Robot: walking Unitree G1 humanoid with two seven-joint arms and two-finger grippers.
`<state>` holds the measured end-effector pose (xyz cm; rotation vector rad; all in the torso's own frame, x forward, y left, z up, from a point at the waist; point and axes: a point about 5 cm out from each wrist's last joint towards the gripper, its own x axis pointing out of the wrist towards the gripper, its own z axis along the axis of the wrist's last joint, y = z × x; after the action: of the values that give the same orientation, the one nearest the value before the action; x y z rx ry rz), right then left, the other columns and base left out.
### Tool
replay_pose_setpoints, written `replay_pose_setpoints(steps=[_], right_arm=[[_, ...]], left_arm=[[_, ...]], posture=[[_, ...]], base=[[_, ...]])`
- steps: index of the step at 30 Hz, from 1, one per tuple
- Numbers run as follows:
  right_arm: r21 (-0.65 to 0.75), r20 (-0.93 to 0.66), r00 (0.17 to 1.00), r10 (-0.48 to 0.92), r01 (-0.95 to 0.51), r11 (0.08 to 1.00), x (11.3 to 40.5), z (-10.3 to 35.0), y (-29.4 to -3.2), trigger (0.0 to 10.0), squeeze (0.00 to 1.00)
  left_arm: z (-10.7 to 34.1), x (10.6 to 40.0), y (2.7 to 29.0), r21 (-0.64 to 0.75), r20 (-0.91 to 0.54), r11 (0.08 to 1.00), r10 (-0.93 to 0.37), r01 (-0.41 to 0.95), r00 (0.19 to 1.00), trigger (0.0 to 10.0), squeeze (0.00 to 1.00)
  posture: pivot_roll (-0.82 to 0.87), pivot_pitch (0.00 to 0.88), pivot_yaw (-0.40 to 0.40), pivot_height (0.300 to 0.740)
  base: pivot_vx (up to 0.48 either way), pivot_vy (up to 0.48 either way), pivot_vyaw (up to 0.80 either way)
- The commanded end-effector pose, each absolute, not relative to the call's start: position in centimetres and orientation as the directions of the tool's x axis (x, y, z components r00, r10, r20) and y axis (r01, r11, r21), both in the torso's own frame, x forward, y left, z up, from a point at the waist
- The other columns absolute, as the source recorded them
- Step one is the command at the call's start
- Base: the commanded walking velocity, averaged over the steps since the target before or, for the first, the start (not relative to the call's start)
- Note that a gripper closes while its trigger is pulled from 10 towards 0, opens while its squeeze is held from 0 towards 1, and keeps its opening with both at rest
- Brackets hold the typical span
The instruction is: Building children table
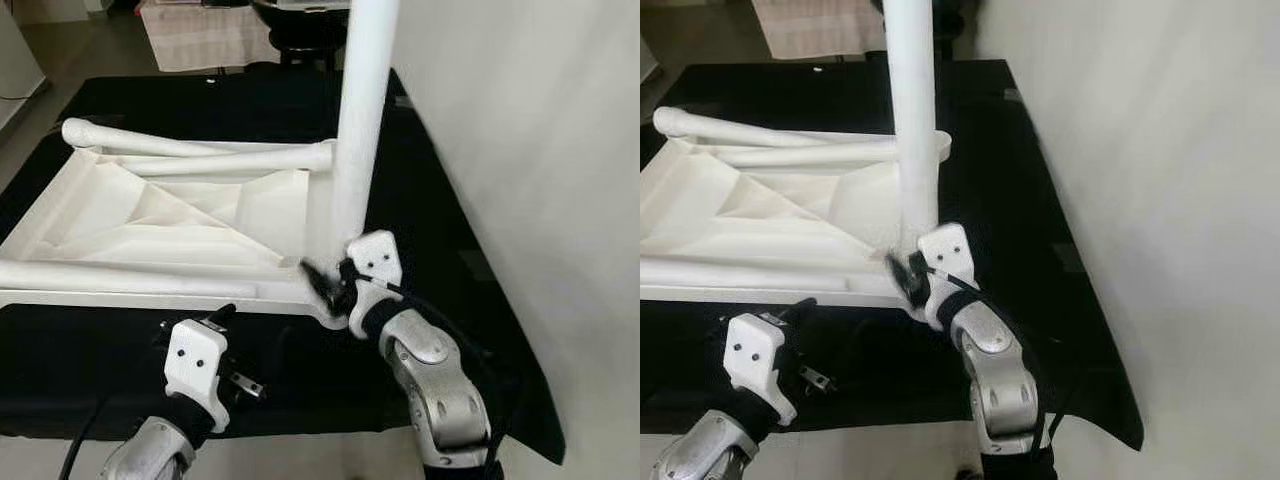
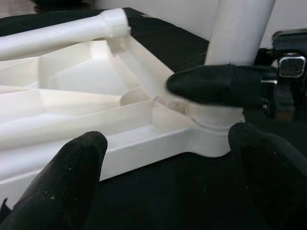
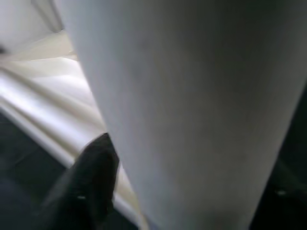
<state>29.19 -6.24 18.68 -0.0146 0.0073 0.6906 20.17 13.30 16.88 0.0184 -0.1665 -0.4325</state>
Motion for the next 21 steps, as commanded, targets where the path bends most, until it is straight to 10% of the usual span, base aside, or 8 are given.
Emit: replay_pose_setpoints(steps=[1,3,4,10,21], right_arm=[[-0.037,0.022,0.64,0.768,-0.768,0.64,29.1,18.9,-5.1,10.0,1.0],[-0.071,0.009,0.556,0.831,-0.829,0.555,29.3,18.7,-5.1,10.0,1.0],[-0.11,-0.005,0.493,0.87,-0.865,0.49,29.5,18.7,-5.3,10.0,0.05],[-0.209,-0.107,0.224,0.969,-0.958,0.198,31.2,19.7,-5.5,10.0,0.0],[-0.162,-0.144,0.022,0.989,-0.987,-0.002,34.0,21.3,-5.3,10.0,0.0]], left_arm=[[16.5,20.1,13.3,0.048,0.143,0.91,-0.415,0.413,0.898,10.0,0.0],[16.5,20.1,13.3,0.047,0.143,0.908,-0.419,0.417,0.897,10.0,0.0],[16.6,20.0,13.2,0.046,0.144,0.907,-0.422,0.419,0.895,10.0,0.0],[16.7,19.4,13.1,0.045,0.143,0.908,-0.418,0.416,0.897,10.0,0.0],[16.9,18.7,12.9,0.042,0.132,0.904,-0.426,0.424,0.895,10.0,0.0]], posture=[[0.0,0.208,-0.037,0.74],[0.01,0.214,-0.04,0.74],[0.01,0.216,-0.039,0.74],[0.03,0.241,-0.041,0.74],[0.05,0.271,-0.038,0.74]], base=[[0.0,0.0,0.0],[0.0,0.0,0.0],[0.0,0.0,0.0],[0.0,0.0,0.0],[0.0,0.0,0.0]])
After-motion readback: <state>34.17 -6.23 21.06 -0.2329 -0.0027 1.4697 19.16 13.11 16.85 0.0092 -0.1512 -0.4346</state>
